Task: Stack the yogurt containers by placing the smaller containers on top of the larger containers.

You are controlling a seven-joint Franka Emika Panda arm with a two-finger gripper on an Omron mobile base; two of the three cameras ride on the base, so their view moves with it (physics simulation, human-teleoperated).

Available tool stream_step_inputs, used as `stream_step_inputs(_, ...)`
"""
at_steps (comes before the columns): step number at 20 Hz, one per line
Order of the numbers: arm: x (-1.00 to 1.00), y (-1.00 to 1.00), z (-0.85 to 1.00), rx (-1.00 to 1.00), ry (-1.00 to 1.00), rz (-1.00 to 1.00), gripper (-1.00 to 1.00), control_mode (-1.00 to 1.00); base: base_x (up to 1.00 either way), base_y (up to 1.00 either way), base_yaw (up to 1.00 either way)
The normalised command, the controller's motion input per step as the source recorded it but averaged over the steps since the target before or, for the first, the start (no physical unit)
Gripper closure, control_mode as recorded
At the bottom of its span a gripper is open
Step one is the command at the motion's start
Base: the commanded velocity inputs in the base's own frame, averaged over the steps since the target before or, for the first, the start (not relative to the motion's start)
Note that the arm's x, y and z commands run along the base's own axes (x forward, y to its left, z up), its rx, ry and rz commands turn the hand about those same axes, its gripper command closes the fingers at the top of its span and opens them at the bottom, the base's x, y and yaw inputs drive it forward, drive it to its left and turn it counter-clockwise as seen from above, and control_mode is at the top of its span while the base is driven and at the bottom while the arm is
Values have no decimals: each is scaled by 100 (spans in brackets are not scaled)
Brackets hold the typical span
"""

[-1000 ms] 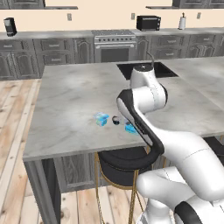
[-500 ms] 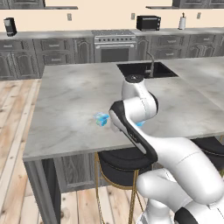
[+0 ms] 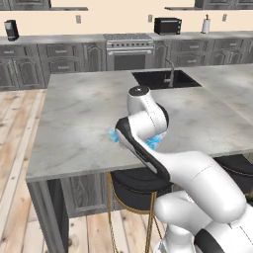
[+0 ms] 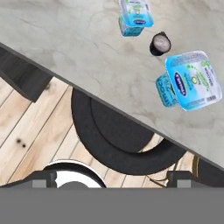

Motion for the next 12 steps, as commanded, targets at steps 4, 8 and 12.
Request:
stream_step_inputs(4, 22, 5, -11, -6, 0, 0, -100, -100, 0, 0, 0)
stream_step_inputs(8, 31, 0, -13, -3, 0, 0, -100, -100, 0, 0, 0)
stream_step_inputs(12, 36, 0, -23, -3, 0, 0, -100, -100, 0, 0, 0)
